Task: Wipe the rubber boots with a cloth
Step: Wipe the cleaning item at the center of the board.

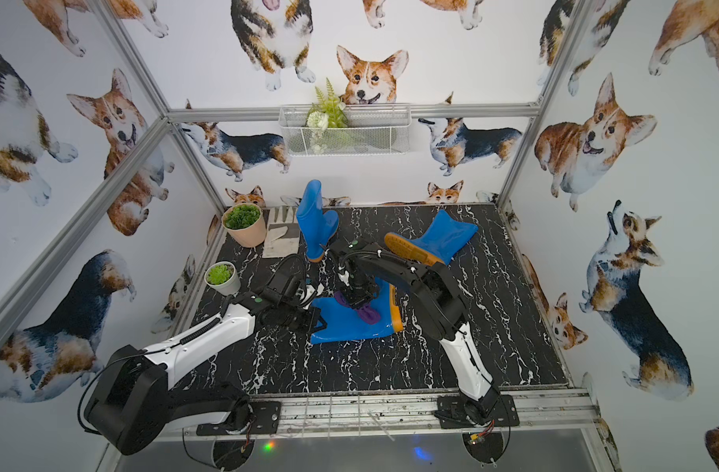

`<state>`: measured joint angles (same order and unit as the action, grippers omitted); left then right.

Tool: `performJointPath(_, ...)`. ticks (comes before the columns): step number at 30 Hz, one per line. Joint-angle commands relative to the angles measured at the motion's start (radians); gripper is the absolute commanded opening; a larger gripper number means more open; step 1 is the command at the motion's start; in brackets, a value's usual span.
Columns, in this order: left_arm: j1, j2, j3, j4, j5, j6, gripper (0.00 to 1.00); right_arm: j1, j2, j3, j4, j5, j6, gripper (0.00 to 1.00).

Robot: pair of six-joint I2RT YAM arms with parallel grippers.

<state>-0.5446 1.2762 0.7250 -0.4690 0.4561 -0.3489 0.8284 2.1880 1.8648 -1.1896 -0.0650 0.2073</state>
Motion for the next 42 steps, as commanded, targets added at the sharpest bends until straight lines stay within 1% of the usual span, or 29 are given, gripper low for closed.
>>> performJointPath(1, -0.008, -0.012, 0.006, -0.054, 0.035, 0.016, 0.00, -0.037, 0.027, 0.046, -0.065, 0.084, -0.044, 0.00)
performJointPath(7, -0.011, -0.021, 0.015, -0.098, 0.034, 0.037, 0.00, -0.139, 0.089, 0.136, -0.085, 0.216, -0.049, 0.00)
performJointPath(10, -0.011, -0.031, 0.019, -0.113, 0.032, 0.041, 0.00, -0.199, 0.107, 0.203, -0.112, 0.324, -0.006, 0.00)
performJointPath(12, -0.010, -0.038, 0.017, -0.118, 0.025, 0.042, 0.00, -0.227, 0.079, 0.231, -0.106, 0.379, 0.018, 0.00)
performJointPath(14, -0.011, -0.040, 0.016, -0.125, 0.014, 0.042, 0.00, -0.235, 0.019, 0.230, -0.061, 0.443, 0.019, 0.00)
performJointPath(17, -0.011, -0.037, 0.019, -0.126, 0.009, 0.042, 0.00, -0.224, -0.063, 0.215, 0.010, 0.481, -0.005, 0.00)
performJointPath(19, -0.011, -0.031, 0.028, -0.130, 0.000, 0.044, 0.00, -0.200, -0.087, 0.214, 0.020, 0.477, -0.025, 0.00)
performJointPath(21, -0.011, -0.025, 0.041, -0.145, -0.010, 0.052, 0.00, -0.160, -0.082, 0.238, -0.018, 0.446, -0.027, 0.00)
performJointPath(23, -0.011, -0.021, 0.052, -0.165, -0.029, 0.062, 0.00, -0.091, -0.073, 0.244, -0.060, 0.377, -0.026, 0.00)
performJointPath(25, -0.010, -0.020, 0.060, -0.174, -0.036, 0.068, 0.00, -0.032, -0.068, 0.211, -0.063, 0.293, -0.013, 0.00)
performJointPath(28, -0.011, -0.016, 0.074, -0.181, -0.034, 0.070, 0.00, 0.008, -0.057, 0.118, -0.023, 0.205, 0.006, 0.00)
performJointPath(31, -0.011, -0.014, 0.085, -0.190, -0.028, 0.071, 0.00, -0.008, -0.026, 0.064, 0.003, 0.199, 0.006, 0.00)
performJointPath(33, -0.010, -0.018, 0.087, -0.194, -0.022, 0.072, 0.00, -0.062, 0.014, 0.081, 0.004, 0.180, -0.011, 0.00)
performJointPath(35, -0.011, -0.021, 0.085, -0.202, -0.020, 0.074, 0.00, -0.125, 0.063, 0.157, -0.039, 0.196, -0.024, 0.00)
performJointPath(38, -0.010, -0.037, 0.079, -0.212, -0.024, 0.070, 0.00, -0.195, 0.126, 0.333, -0.133, 0.282, -0.033, 0.00)
performJointPath(40, -0.011, -0.052, 0.069, -0.204, -0.030, 0.058, 0.00, -0.214, 0.134, 0.443, -0.176, 0.333, -0.029, 0.00)
performJointPath(42, -0.011, -0.060, 0.064, -0.196, -0.036, 0.046, 0.00, -0.205, 0.123, 0.518, -0.193, 0.392, -0.038, 0.00)
